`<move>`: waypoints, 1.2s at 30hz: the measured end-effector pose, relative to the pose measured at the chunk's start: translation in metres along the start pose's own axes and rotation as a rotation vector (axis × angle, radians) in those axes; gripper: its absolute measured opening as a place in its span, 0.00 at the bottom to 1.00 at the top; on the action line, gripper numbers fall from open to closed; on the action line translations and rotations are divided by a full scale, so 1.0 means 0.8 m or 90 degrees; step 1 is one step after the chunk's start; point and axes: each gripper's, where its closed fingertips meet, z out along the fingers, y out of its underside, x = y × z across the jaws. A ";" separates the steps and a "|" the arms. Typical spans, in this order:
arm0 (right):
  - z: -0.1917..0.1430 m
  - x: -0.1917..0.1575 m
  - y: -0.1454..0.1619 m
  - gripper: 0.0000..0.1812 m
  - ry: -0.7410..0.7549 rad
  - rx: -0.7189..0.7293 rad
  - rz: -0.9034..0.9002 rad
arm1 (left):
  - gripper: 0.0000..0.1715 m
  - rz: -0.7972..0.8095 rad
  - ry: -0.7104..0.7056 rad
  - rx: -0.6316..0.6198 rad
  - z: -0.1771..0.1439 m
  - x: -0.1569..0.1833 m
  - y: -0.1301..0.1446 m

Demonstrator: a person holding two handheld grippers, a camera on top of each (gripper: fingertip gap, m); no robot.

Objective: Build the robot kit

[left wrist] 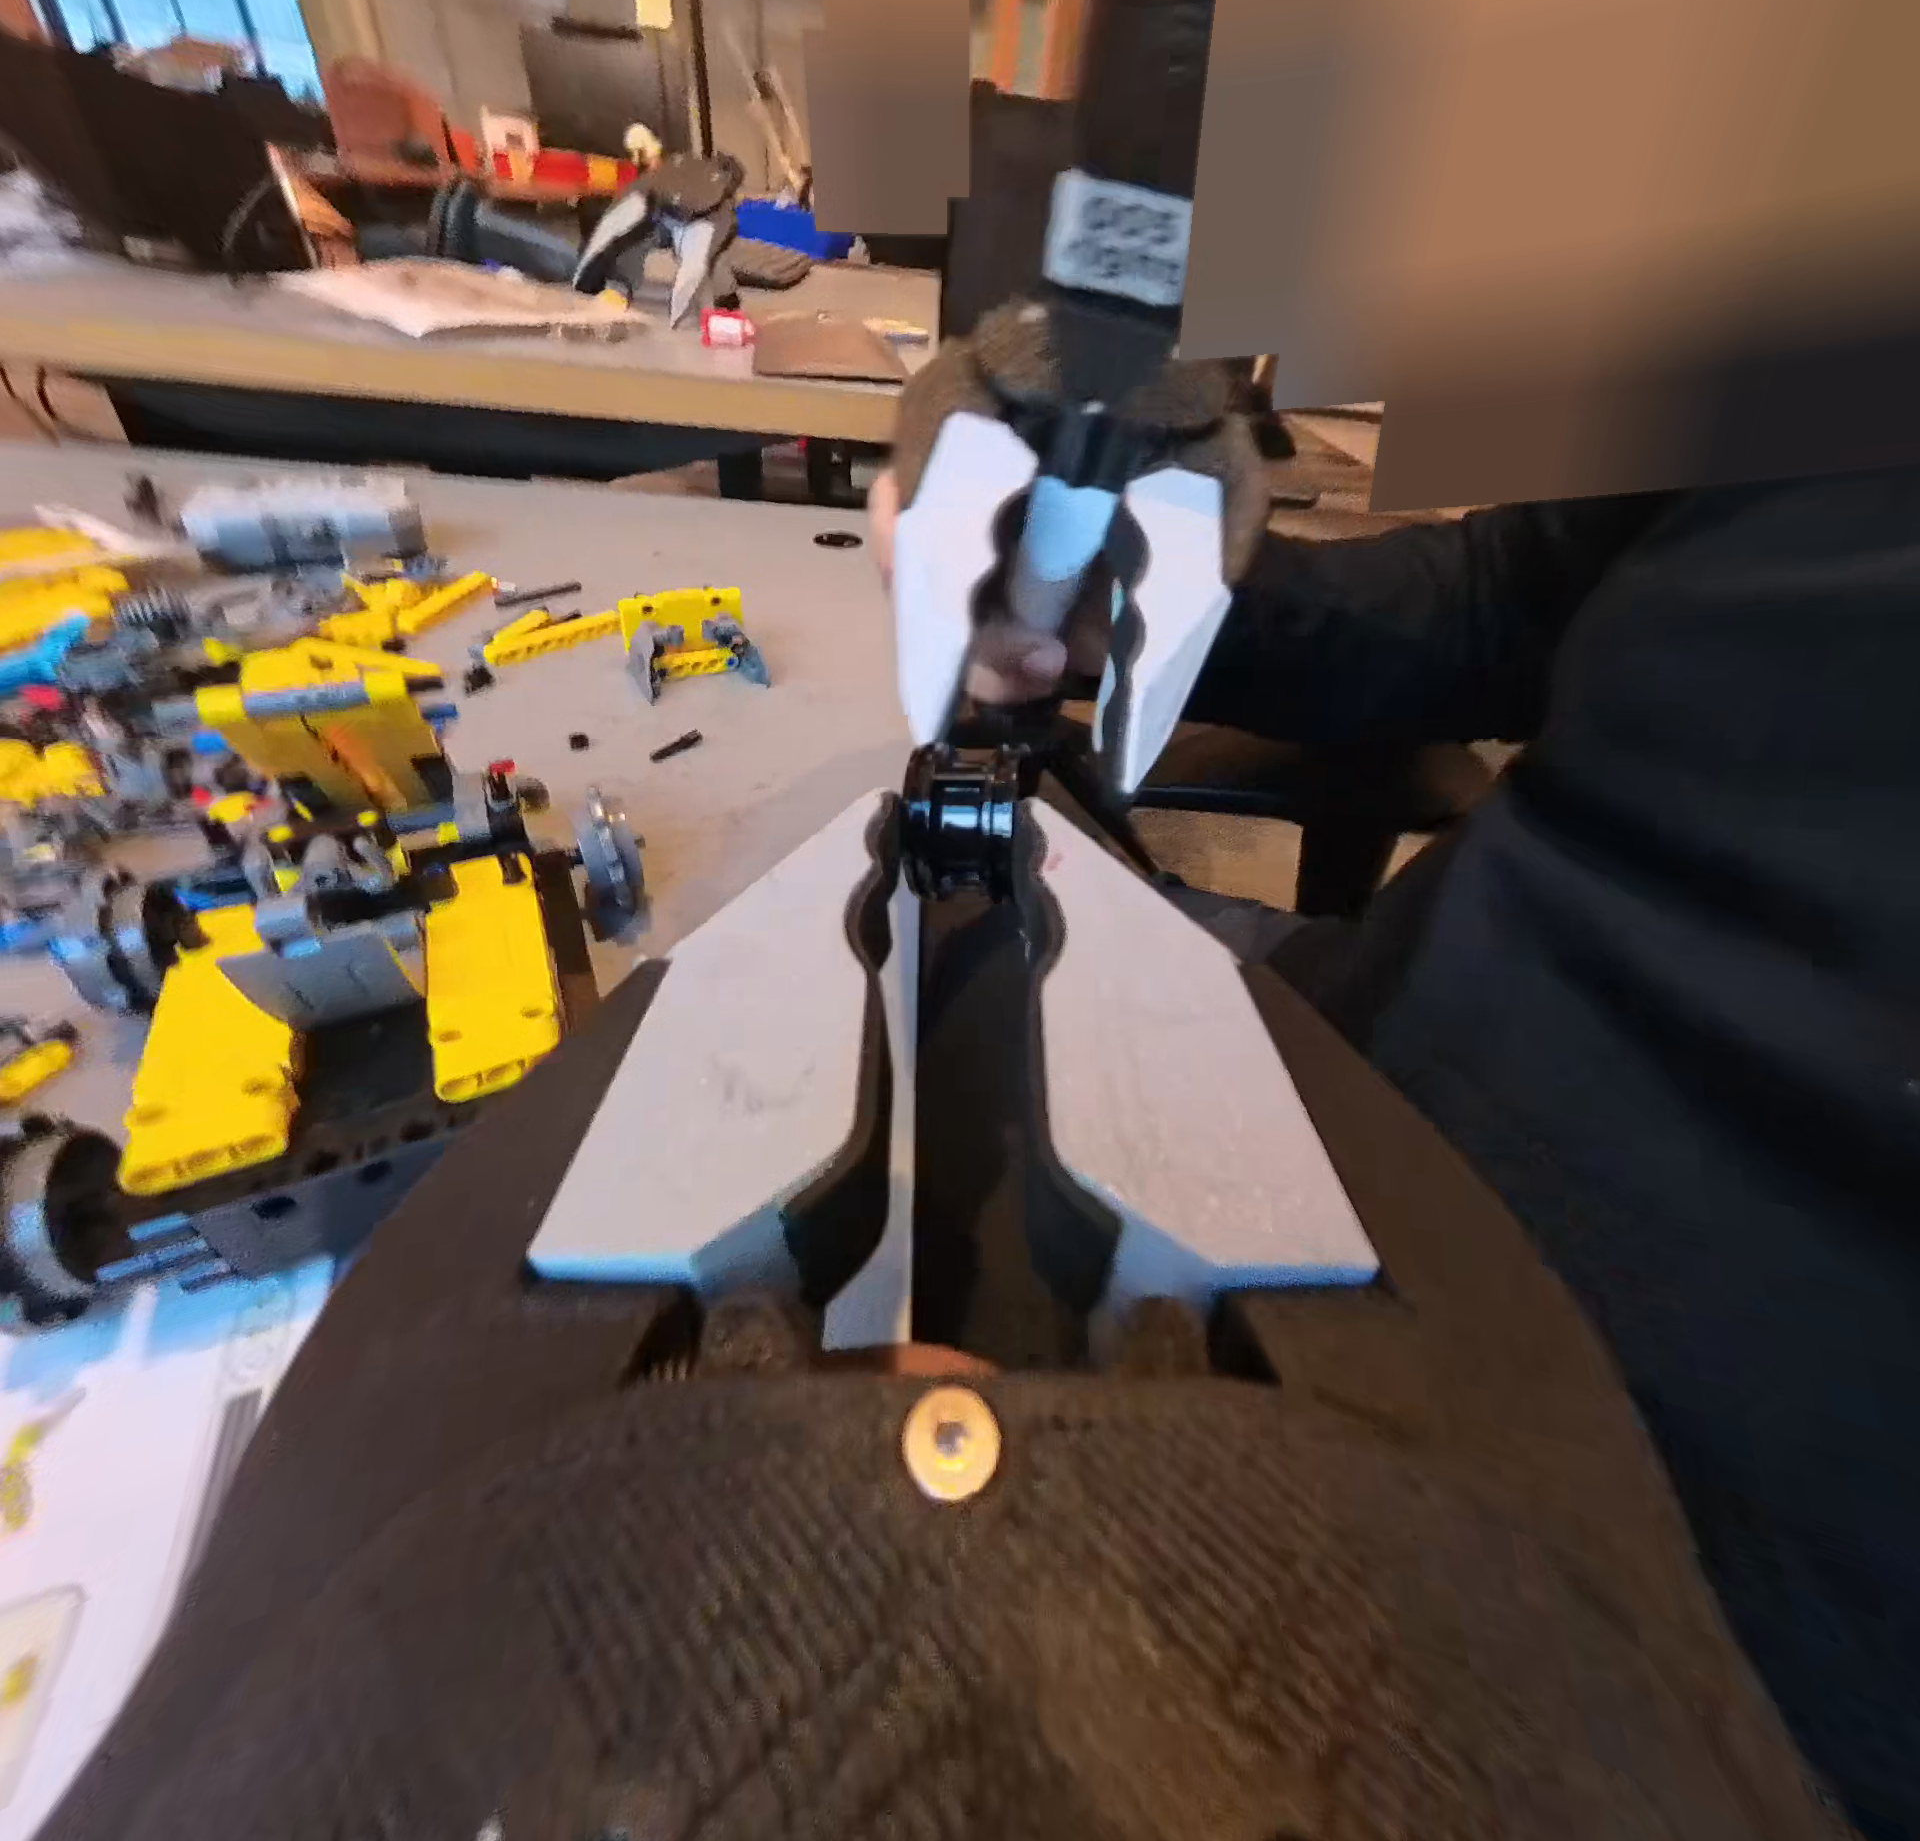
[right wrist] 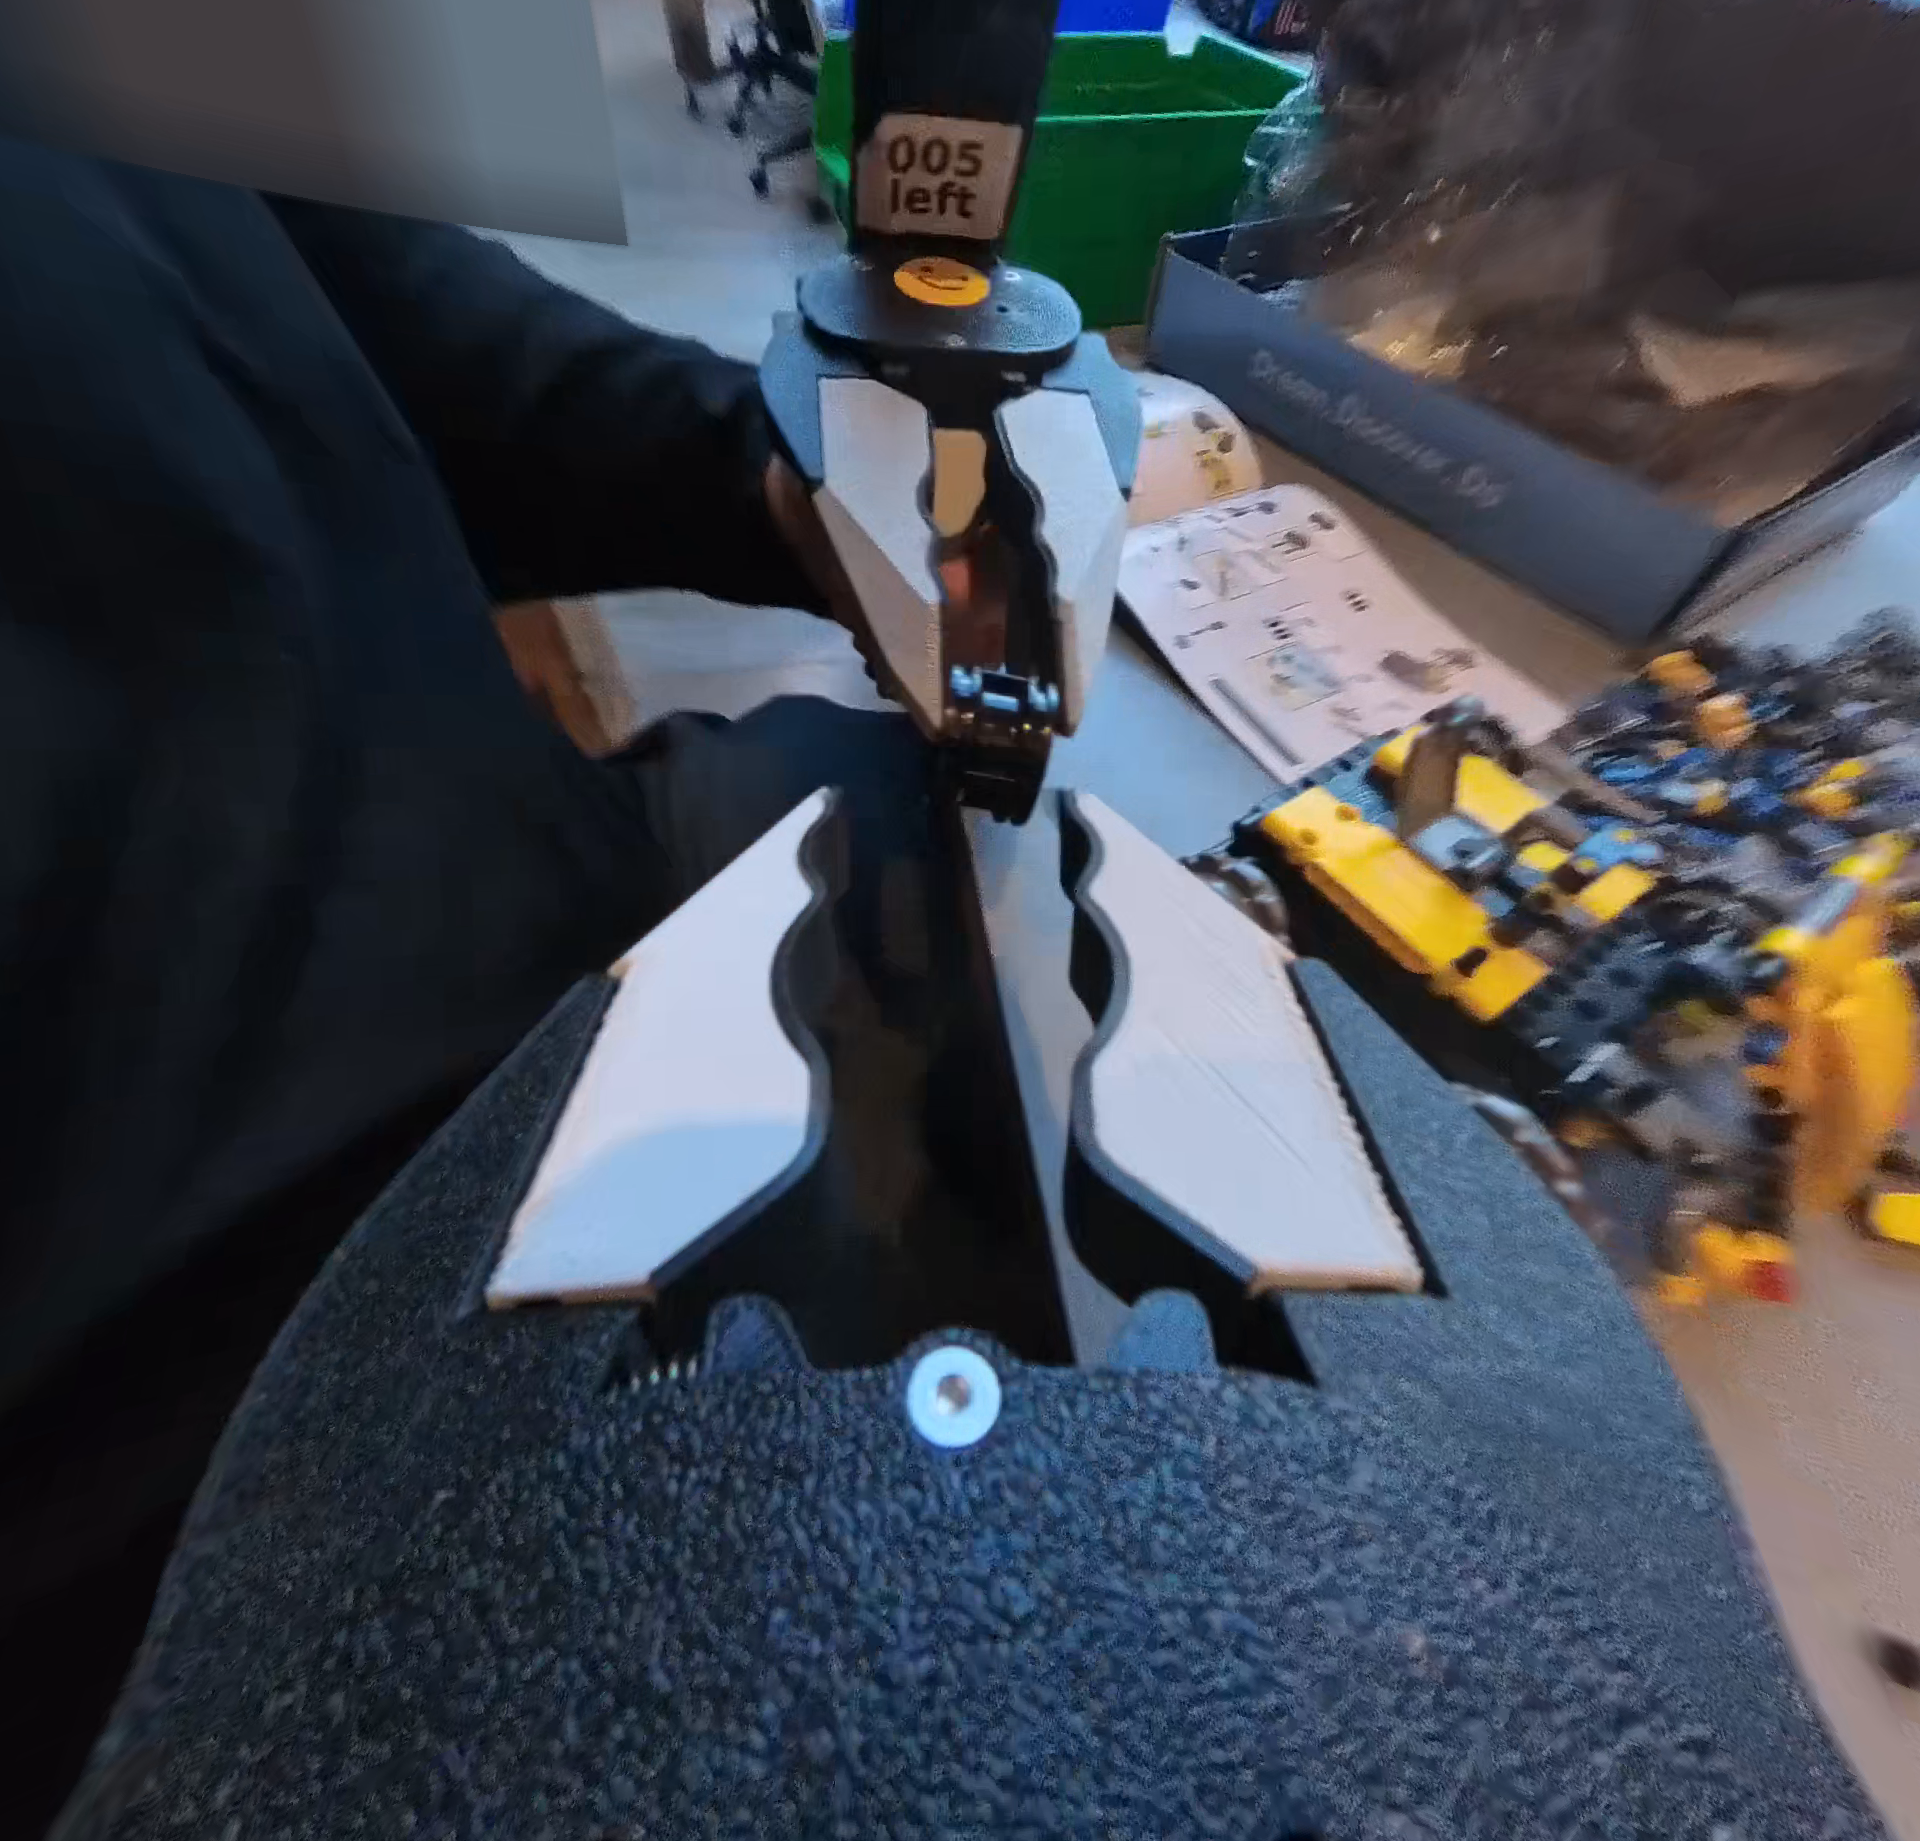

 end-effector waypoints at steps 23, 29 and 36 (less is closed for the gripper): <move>0.037 0.031 0.073 0.11 0.143 -0.132 0.103 | 0.20 -0.069 -0.244 -0.212 -0.026 -0.034 0.078; 0.053 0.030 0.082 0.11 0.176 -0.173 0.051 | 0.23 -0.209 -0.249 -0.122 -0.050 -0.028 0.071; 0.025 0.042 0.096 0.11 0.233 -0.157 0.134 | 0.41 -0.250 -0.377 -0.073 -0.080 -0.021 0.086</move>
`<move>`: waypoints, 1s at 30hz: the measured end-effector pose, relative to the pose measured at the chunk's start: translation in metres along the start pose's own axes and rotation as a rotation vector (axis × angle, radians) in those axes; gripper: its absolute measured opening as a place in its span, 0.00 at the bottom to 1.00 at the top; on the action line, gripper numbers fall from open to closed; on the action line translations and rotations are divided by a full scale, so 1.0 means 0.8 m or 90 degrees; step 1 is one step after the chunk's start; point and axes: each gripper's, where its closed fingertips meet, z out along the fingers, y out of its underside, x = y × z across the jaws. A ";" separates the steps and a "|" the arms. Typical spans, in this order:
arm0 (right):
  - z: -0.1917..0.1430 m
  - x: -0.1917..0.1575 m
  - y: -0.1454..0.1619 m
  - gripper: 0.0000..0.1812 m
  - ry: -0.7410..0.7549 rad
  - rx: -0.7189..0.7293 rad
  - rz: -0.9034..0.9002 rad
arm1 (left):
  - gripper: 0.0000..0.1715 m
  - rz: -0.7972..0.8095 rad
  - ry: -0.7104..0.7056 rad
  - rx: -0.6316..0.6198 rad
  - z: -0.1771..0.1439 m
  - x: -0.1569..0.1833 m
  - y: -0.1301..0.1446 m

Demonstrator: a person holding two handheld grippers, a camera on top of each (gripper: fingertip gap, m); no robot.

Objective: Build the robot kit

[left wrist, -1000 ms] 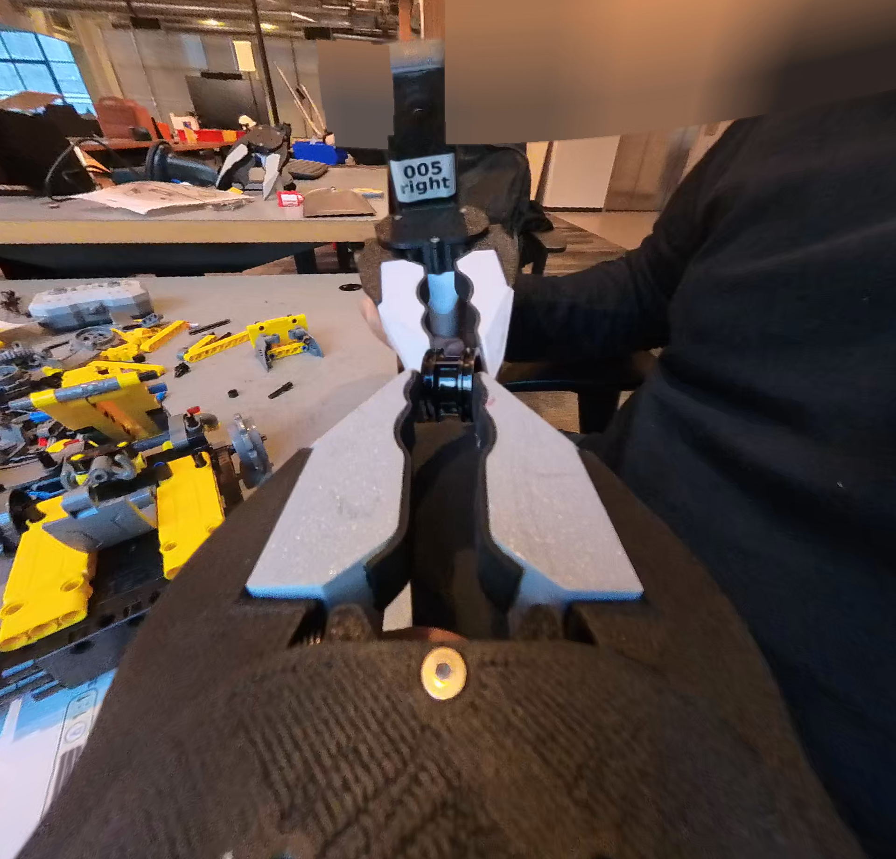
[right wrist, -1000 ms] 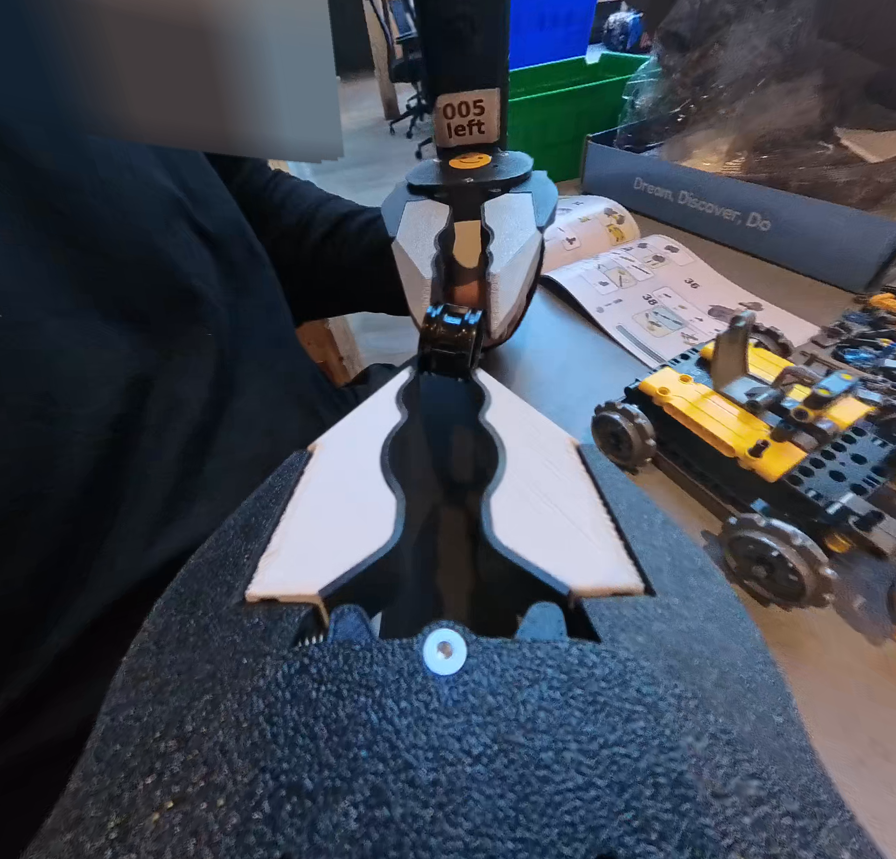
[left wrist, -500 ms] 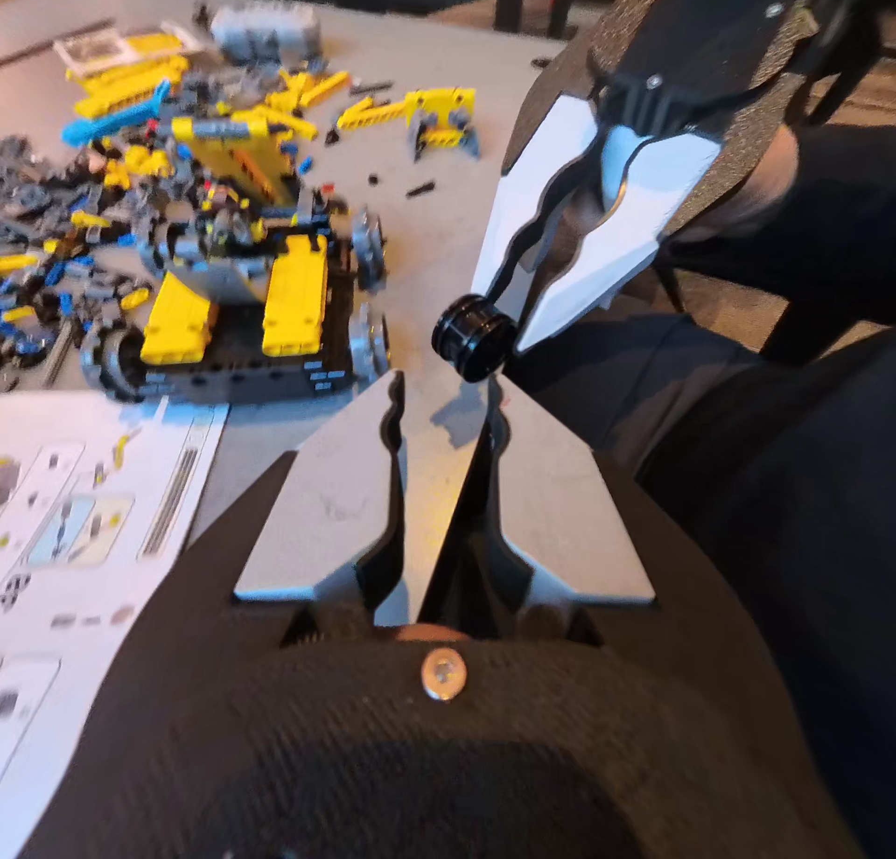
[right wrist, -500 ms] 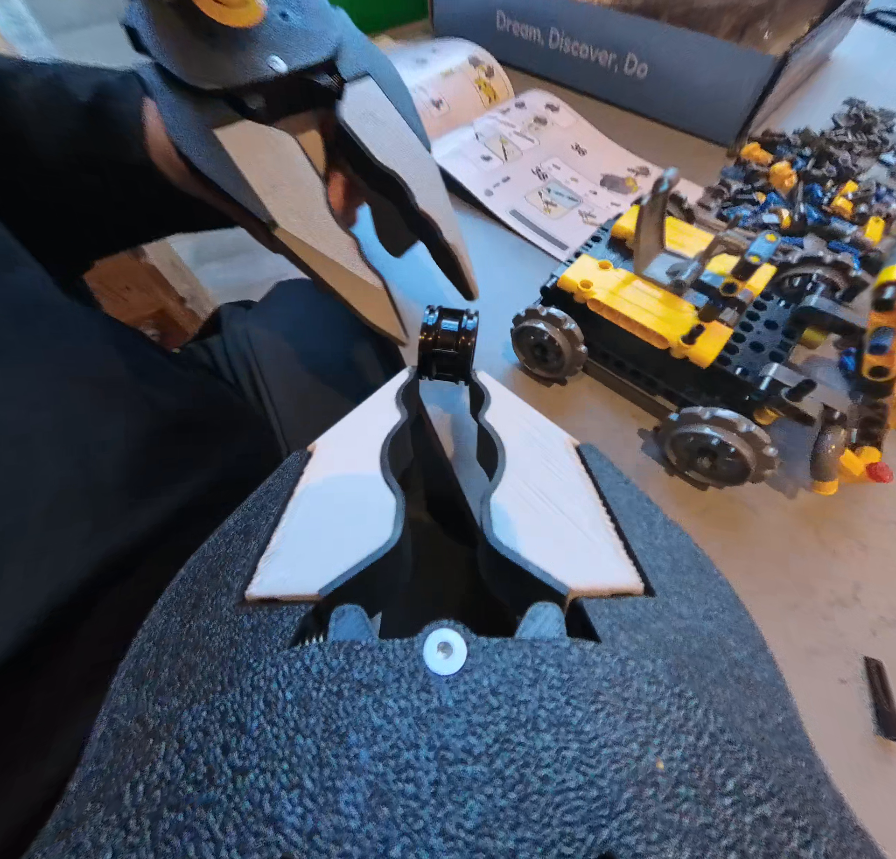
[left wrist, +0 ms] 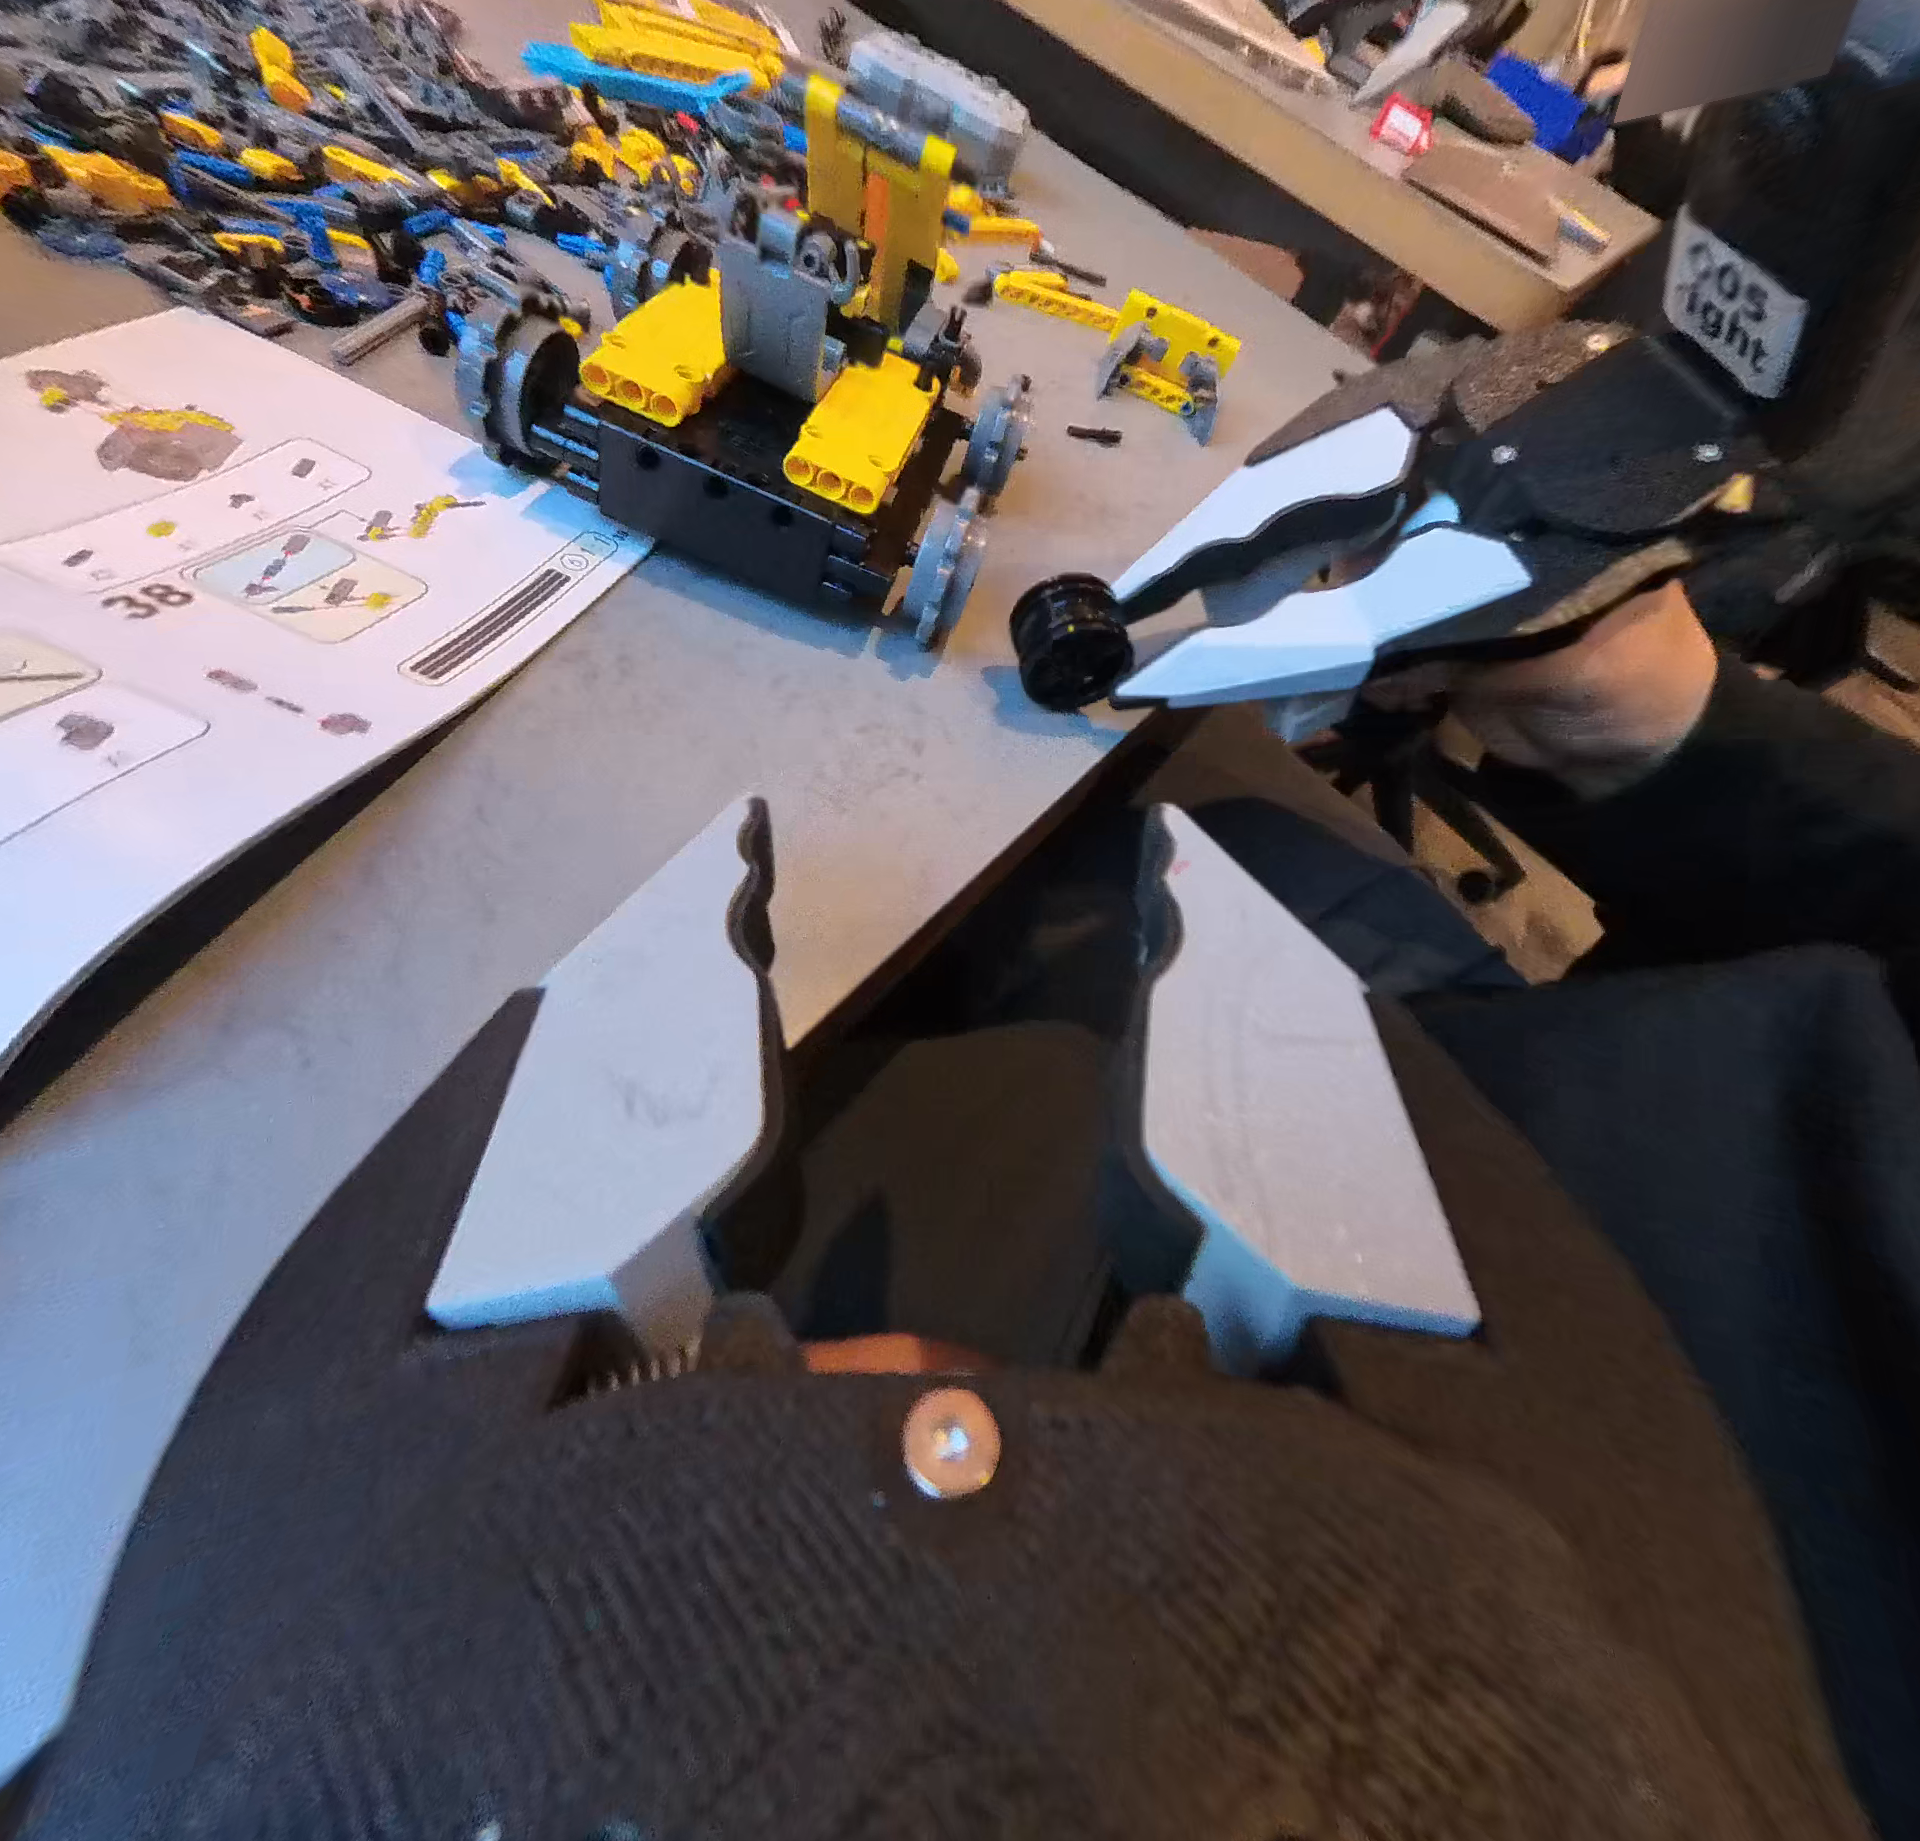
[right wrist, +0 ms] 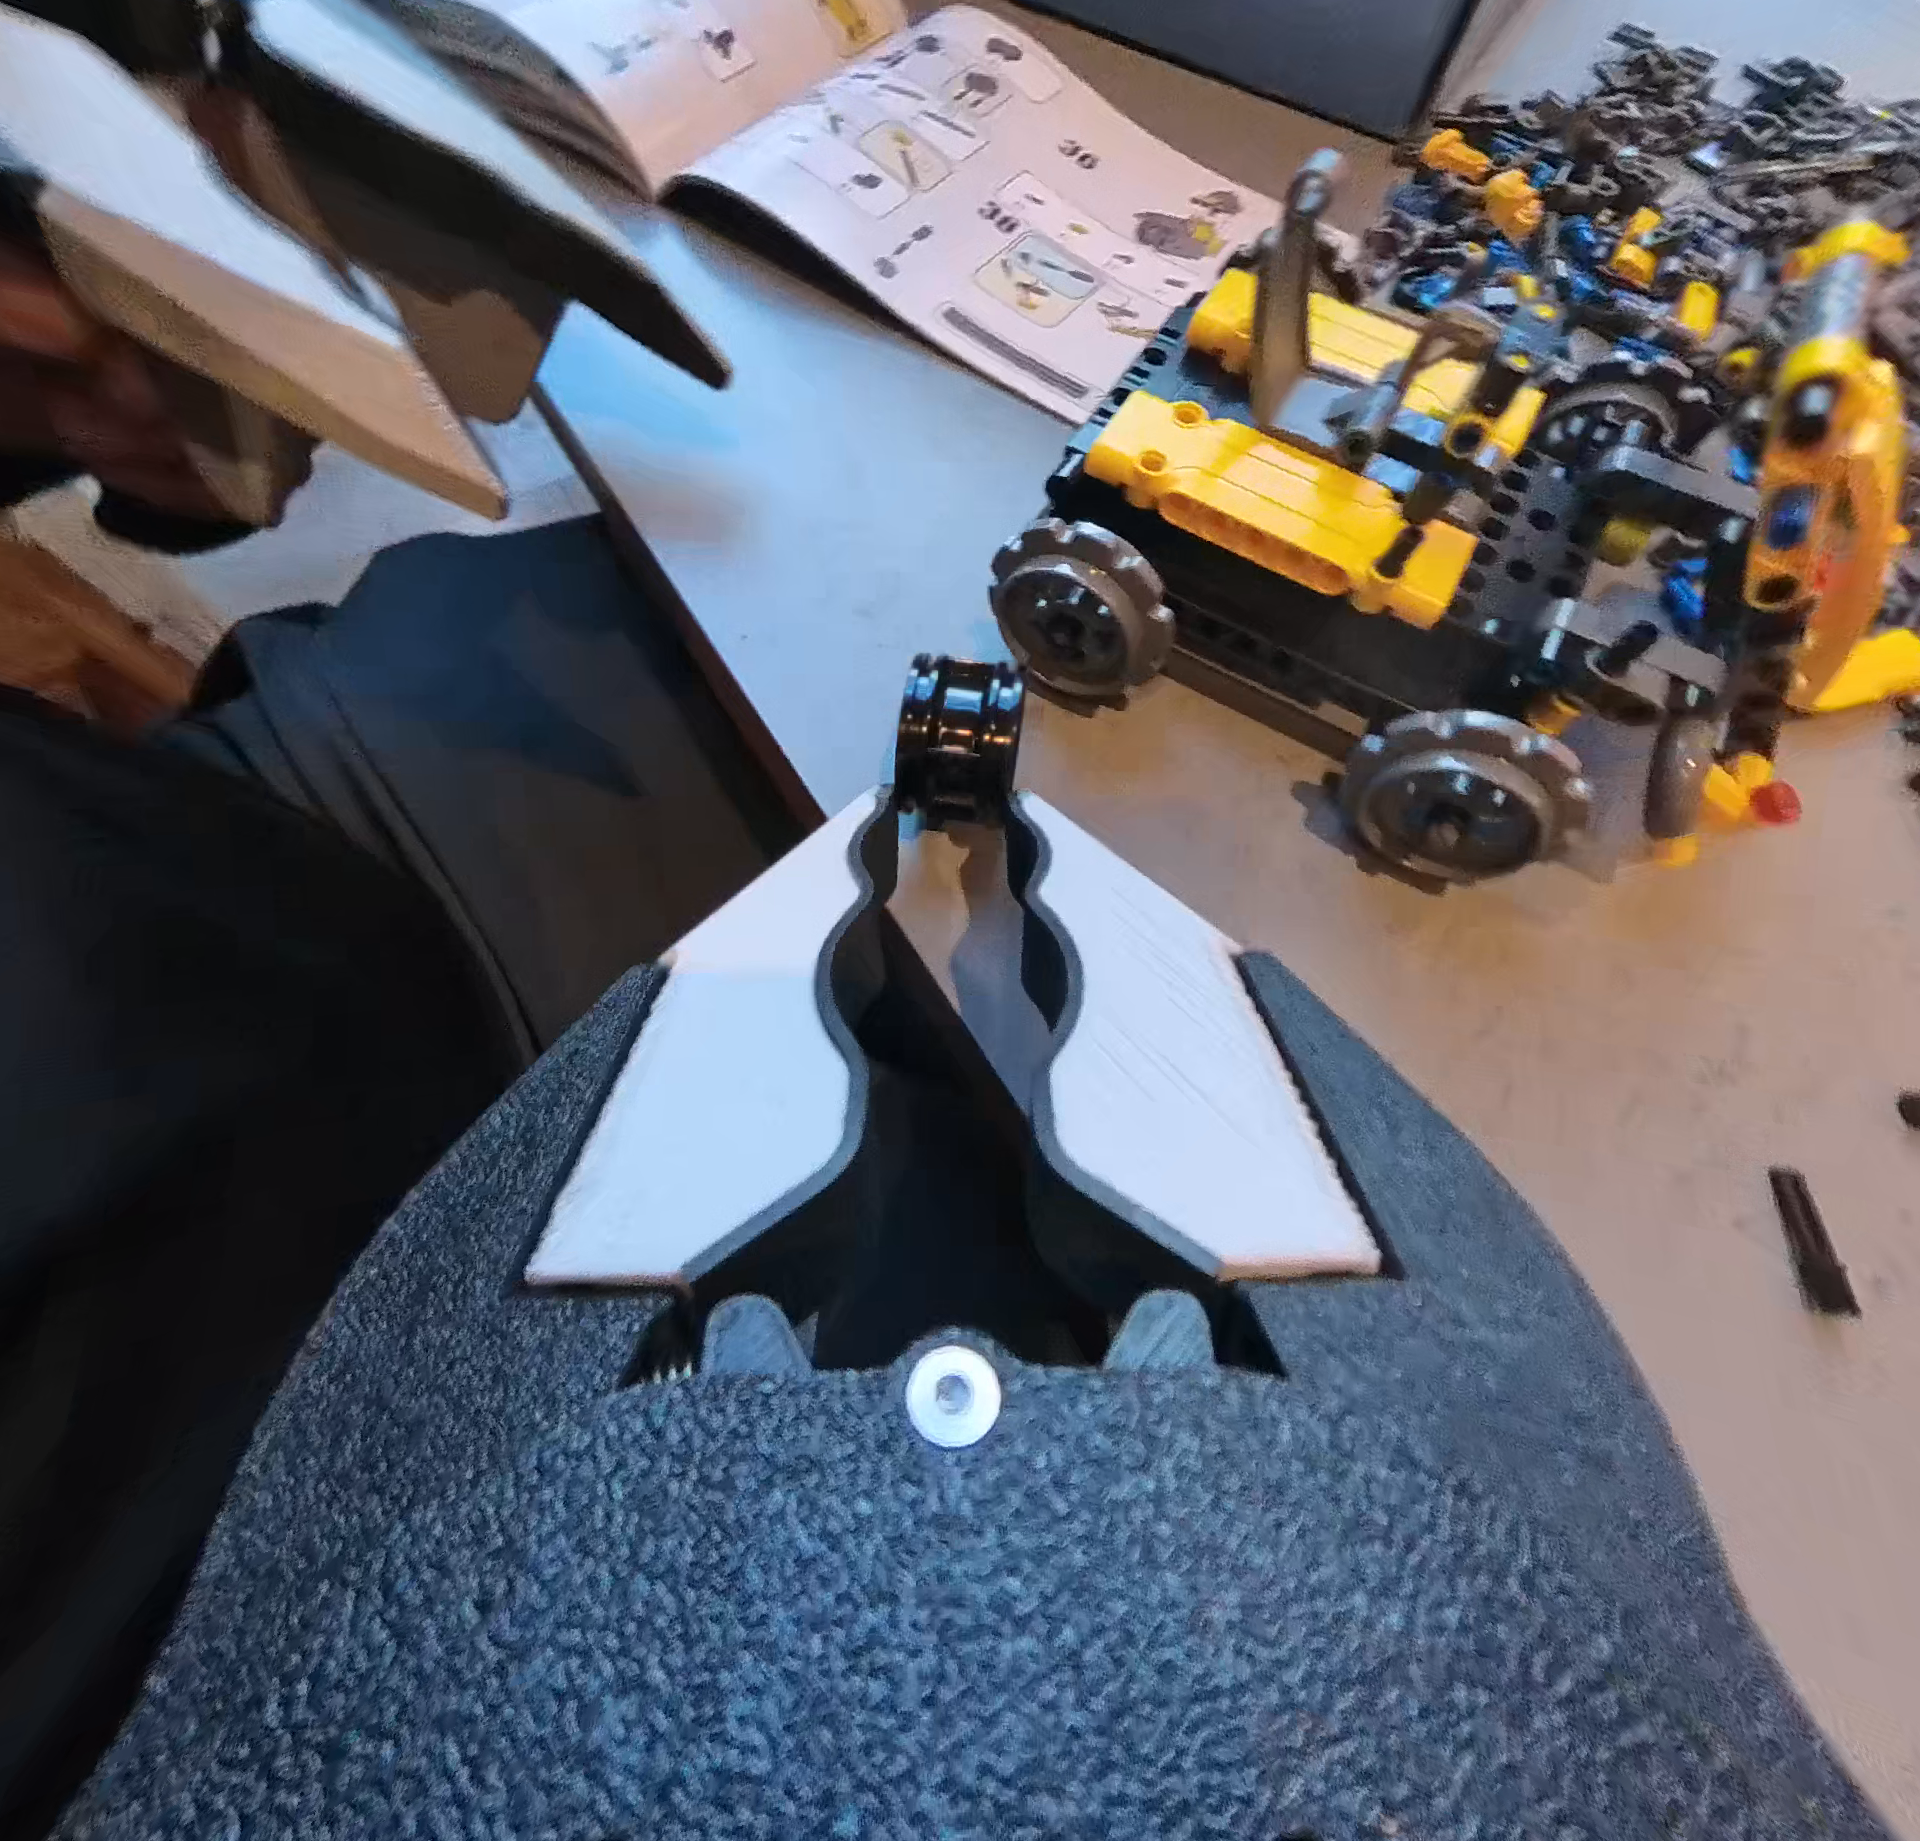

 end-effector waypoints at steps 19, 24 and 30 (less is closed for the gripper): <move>-0.001 0.042 0.017 0.11 0.159 -0.077 0.051 | 0.37 0.048 0.027 0.002 -0.025 0.001 -0.006; -0.005 0.054 0.020 0.11 0.184 -0.071 0.064 | 0.34 0.063 0.031 -0.012 -0.024 0.003 -0.003; -0.006 0.058 0.021 0.11 0.183 -0.057 0.080 | 0.34 0.062 0.035 -0.030 -0.017 0.005 0.005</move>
